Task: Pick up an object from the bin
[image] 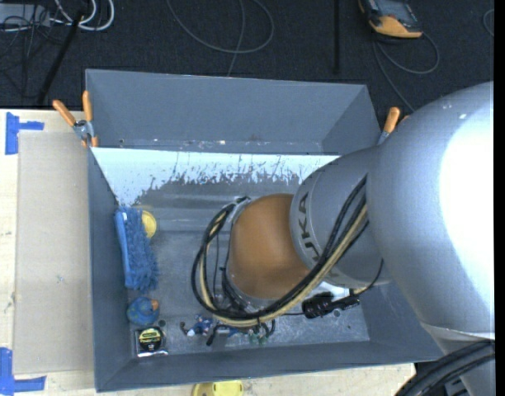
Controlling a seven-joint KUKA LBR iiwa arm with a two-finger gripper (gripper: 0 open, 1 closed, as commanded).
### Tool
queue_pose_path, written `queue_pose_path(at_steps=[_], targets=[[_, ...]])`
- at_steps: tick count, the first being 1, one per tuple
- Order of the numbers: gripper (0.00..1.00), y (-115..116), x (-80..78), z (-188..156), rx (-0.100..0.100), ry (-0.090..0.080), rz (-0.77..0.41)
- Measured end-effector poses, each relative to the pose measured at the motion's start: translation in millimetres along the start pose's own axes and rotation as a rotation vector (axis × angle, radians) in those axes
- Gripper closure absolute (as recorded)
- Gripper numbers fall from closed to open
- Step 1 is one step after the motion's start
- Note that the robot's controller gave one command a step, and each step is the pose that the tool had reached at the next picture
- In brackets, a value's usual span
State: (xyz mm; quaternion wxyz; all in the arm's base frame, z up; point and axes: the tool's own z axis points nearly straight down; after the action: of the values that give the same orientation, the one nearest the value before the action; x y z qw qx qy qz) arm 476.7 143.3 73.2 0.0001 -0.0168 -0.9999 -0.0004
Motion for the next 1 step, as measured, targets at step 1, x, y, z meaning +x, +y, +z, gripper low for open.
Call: queue_pose_path(at_steps=[1], targets=[[1.0,-0.6,1.5,-13.5,0.002,0.006,0.0]])
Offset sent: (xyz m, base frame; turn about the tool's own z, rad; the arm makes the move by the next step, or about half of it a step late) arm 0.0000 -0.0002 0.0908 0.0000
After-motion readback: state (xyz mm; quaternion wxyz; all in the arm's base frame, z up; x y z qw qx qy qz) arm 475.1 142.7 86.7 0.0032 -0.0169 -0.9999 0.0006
